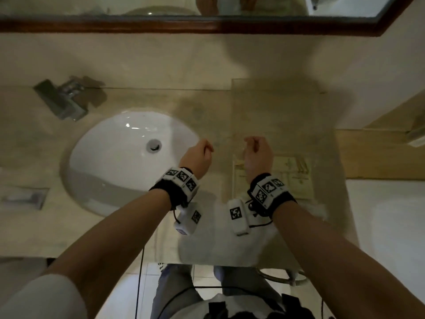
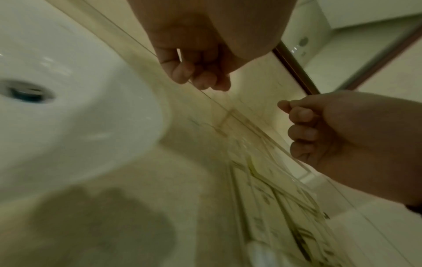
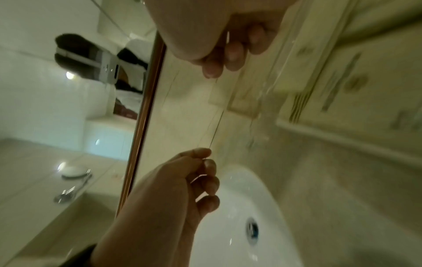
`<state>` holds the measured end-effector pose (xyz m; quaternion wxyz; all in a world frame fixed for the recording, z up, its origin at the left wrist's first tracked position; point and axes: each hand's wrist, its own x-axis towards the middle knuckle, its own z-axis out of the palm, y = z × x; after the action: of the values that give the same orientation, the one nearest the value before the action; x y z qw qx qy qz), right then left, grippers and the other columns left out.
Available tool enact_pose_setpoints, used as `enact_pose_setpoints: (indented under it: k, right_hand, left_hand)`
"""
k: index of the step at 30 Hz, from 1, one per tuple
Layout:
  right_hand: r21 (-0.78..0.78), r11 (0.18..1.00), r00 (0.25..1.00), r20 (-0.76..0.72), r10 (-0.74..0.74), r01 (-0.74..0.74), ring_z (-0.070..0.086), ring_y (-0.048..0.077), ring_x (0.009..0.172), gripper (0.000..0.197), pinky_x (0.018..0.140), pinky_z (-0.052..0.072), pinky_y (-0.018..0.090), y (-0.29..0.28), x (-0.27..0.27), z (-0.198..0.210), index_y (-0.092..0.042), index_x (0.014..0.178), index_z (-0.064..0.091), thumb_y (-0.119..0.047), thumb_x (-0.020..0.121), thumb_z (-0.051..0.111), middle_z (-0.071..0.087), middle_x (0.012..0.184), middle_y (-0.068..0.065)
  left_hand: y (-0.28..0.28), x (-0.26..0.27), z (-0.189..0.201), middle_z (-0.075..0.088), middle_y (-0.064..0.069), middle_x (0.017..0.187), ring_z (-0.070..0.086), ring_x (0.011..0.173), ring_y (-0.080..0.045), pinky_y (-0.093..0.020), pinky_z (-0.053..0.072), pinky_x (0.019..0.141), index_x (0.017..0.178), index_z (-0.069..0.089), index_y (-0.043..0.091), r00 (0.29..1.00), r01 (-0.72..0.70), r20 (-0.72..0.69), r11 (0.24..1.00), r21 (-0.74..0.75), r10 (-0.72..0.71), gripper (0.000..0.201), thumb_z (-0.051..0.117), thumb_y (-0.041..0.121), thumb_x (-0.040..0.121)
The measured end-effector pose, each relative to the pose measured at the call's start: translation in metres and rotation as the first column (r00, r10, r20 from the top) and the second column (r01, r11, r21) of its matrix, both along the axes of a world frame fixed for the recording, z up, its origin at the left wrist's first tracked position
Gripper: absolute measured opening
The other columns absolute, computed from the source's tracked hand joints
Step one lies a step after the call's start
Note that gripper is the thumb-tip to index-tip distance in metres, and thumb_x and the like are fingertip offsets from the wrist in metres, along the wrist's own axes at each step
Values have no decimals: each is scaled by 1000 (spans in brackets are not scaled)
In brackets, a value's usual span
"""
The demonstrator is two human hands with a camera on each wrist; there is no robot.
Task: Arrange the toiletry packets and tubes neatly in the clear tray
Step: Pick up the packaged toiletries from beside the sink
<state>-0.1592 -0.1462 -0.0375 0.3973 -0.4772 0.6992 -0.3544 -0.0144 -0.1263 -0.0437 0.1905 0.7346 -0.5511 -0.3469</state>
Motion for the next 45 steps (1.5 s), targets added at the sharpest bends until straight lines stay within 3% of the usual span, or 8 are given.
enact_pose_setpoints:
  k: [5, 8, 13, 18, 22, 28, 37, 45]
  right_hand:
    - [99, 951, 952, -71, 299, -291, 45, 9, 57, 34, 64, 33, 25, 32, 98, -3, -9, 78, 56, -31, 98, 40, 49, 63, -7]
    - [70, 924, 924, -47, 379, -375, 44, 18, 62, 28, 64, 33, 27, 61, 169, -7, -5, 79, 51, -27, 96, 44, 45, 63, -5]
    - [95, 866, 871, 33, 490, -490, 45, 13, 61, 9, 64, 38, 29, 113, 302, -4, -13, 91, 48, -21, 95, 46, 49, 70, -5]
    - [165, 755, 766, -1, 643, -634, 55, 22, 89, 19, 75, 42, 29, 148, 428, -8, -9, 108, 55, -16, 91, 50, 60, 103, 6]
    - [302, 585, 547, -208, 811, -753, 53, 30, 114, 34, 96, 46, 39, 157, 498, -26, -9, 122, 51, -21, 90, 53, 55, 126, 12]
    - [376, 476, 213, -561, 800, -795, 44, 32, 121, 50, 99, 39, 41, 169, 533, -46, -8, 124, 46, -42, 88, 55, 49, 130, 15]
    - [419, 481, 204, -552, 808, -770, 44, 31, 119, 43, 99, 34, 39, 150, 536, -38, -11, 117, 50, -36, 84, 59, 52, 124, 11]
    - [391, 677, 603, -310, 735, -623, 58, 37, 104, 36, 90, 47, 45, 119, 514, -27, -5, 110, 46, -29, 86, 57, 61, 114, 19]
  left_hand:
    - [54, 97, -2, 63, -10, 77, 57, 71, -25, -34, 45, 69, 83, 51, 14, 984, -177, 37, 984, 25, 176, 25, 44, 33, 97]
    - [100, 170, -5, 67, -17, 82, 62, 75, -33, -41, 50, 71, 80, 47, 14, 949, -306, 79, 952, 13, 304, 26, 41, 32, 97]
    - [174, 311, 1, 68, -15, 95, 64, 84, -34, -46, 54, 78, 109, 49, 14, 828, -558, 94, 828, 52, 552, 20, 36, 22, 95]
    - [224, 441, -2, 61, -18, 112, 59, 100, -35, -37, 47, 78, 118, 45, 5, 710, -704, 155, 700, 122, 687, 29, 45, 22, 94]
    - [227, 510, -16, 50, -16, 128, 50, 115, -35, -43, 45, 96, 121, 44, 6, 649, -757, 296, 632, 164, 701, 35, 49, 25, 91]
    - [199, 564, -40, 43, -16, 137, 36, 128, -34, -44, 31, 105, 133, 42, 7, 610, -748, 510, 654, 117, 606, 46, 46, 27, 92]
    - [171, 589, -49, 43, -12, 136, 37, 124, -32, -42, 30, 101, 135, 40, 11, 744, -582, 534, 782, 223, 402, 63, 50, 50, 86]
    - [153, 589, -32, 33, -17, 145, 28, 135, -36, -44, 26, 110, 142, 32, 11, 778, -617, 439, 677, 401, 449, 75, 61, 48, 82]
